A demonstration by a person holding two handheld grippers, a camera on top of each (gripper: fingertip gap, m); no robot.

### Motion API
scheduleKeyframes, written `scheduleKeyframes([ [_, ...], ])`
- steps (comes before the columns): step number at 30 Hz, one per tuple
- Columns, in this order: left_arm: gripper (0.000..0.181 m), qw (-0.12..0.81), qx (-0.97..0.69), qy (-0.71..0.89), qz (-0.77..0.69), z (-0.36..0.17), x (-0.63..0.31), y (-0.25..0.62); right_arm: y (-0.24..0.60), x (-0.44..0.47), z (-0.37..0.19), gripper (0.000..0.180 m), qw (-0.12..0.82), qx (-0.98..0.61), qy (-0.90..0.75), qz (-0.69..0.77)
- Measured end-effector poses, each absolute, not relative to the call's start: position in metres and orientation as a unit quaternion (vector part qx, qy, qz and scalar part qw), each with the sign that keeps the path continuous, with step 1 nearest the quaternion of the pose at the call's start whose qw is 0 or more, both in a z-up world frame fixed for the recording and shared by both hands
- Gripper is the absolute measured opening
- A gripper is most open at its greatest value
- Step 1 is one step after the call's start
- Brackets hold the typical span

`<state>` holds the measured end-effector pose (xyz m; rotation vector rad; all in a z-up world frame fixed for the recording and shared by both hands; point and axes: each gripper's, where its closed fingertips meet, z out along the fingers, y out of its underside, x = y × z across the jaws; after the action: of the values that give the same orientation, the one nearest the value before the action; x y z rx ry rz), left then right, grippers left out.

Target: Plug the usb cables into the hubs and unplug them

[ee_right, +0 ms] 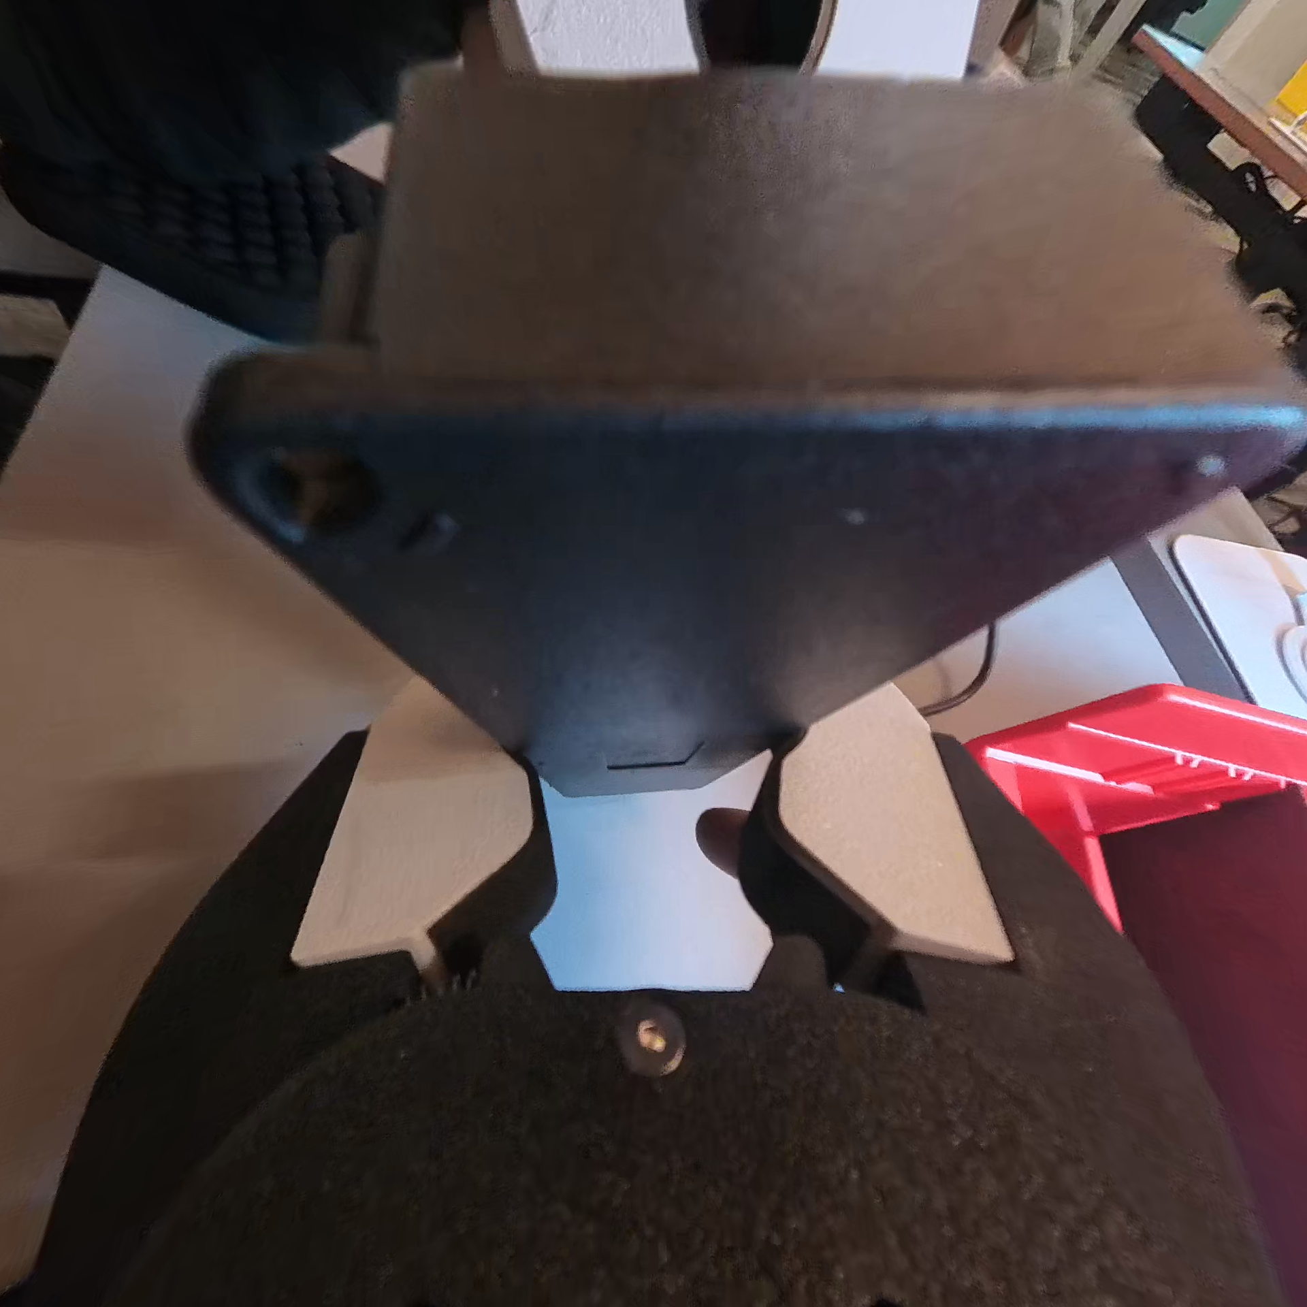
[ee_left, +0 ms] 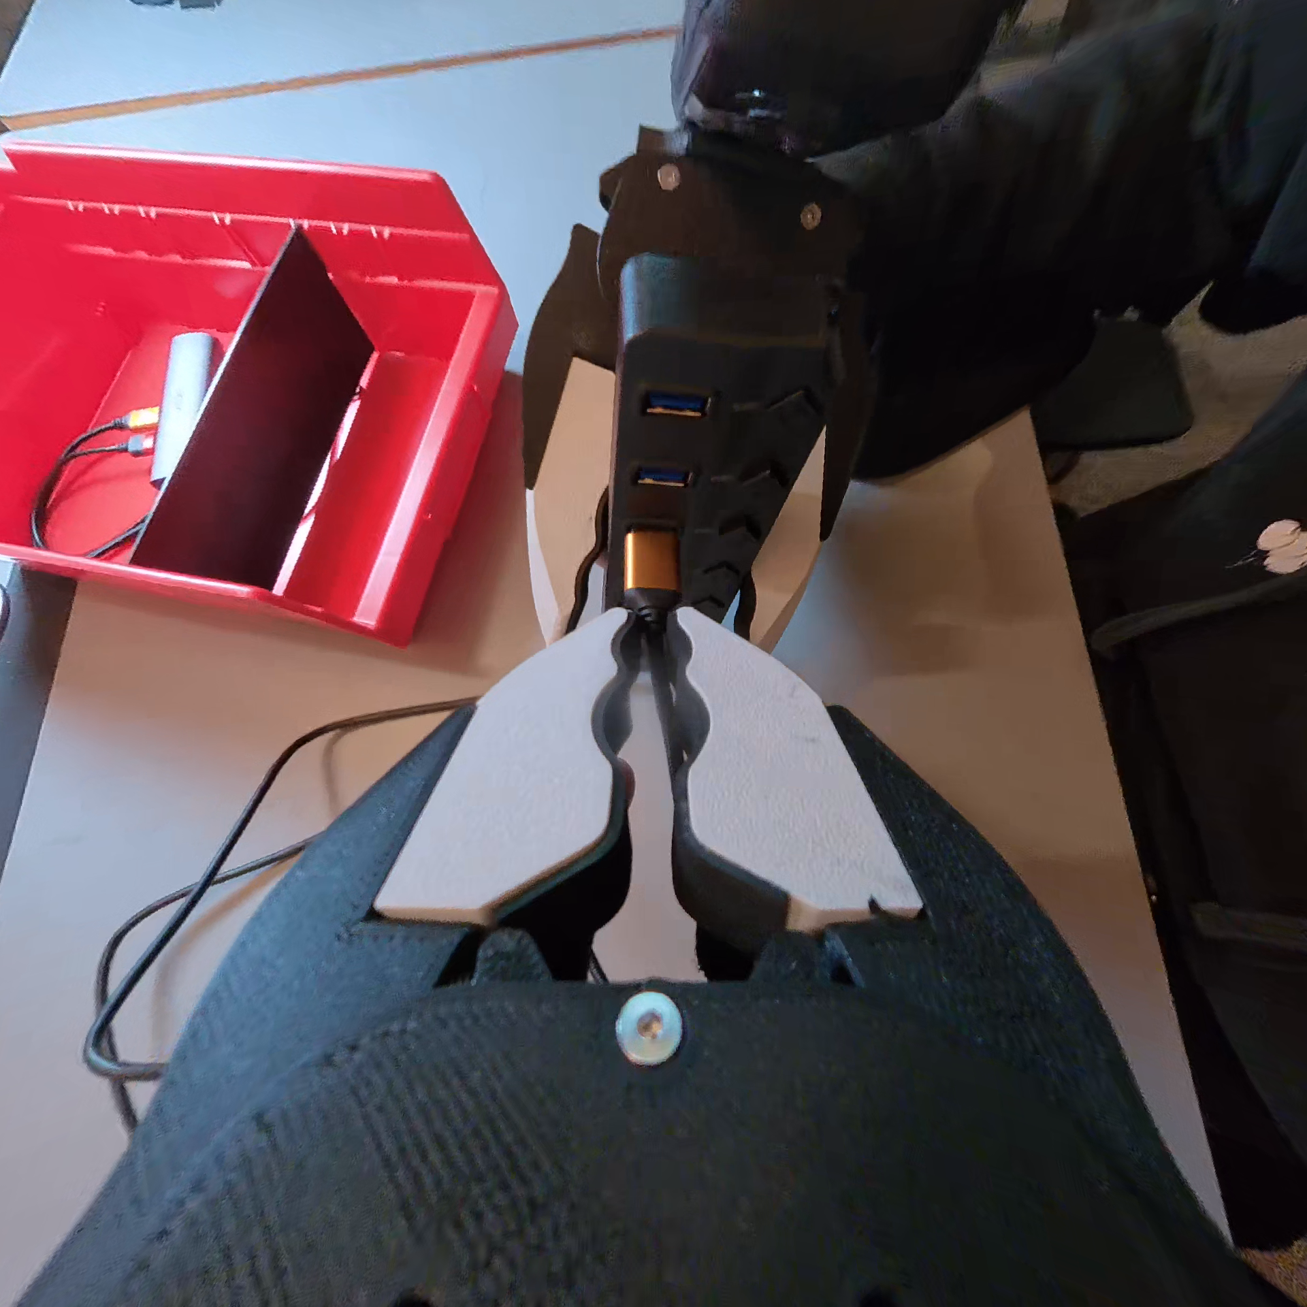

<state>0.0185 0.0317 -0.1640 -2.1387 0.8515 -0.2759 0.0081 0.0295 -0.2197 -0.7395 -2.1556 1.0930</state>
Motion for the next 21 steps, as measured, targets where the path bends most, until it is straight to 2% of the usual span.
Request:
scheduleKeyframes([
  [1, 0.006, 0.408, -0.843, 0.33, -0.117, -0.161, 0.019, 0.033, 0.03, 0.008, -0.217, 0.065, 0.306, -0.281, -0.809, 0.415],
  [6, 0.007, 0.459, -0.817, 0.327, -0.12, -0.148, 0.018, 0.039, 0.031, 0.006, -0.204, 0.065, 0.31, -0.289, -0.783, 0.455],
  [10, 0.032, 0.523, -0.786, 0.297, -0.14, -0.115, 0.004, 0.034, 0.03, 0.009, -0.184, 0.065, 0.311, -0.284, -0.751, 0.509],
  [12, 0.037, 0.557, -0.771, 0.275, -0.14, -0.095, -0.014, 0.027, 0.033, 0.014, -0.169, 0.065, 0.306, -0.283, -0.725, 0.548],
  [15, 0.033, 0.612, -0.741, 0.235, -0.145, -0.068, -0.047, 0.016, 0.043, 0.024, -0.142, 0.065, 0.293, -0.277, -0.681, 0.612],
  [18, 0.029, 0.599, -0.77, 0.187, -0.114, -0.083, -0.091, 0.013, 0.052, 0.035, -0.123, 0.065, 0.278, -0.265, -0.646, 0.66],
  [21, 0.034, 0.507, -0.845, 0.171, -0.016, -0.138, -0.132, 0.018, 0.056, 0.047, -0.107, 0.065, 0.261, -0.245, -0.62, 0.698],
])
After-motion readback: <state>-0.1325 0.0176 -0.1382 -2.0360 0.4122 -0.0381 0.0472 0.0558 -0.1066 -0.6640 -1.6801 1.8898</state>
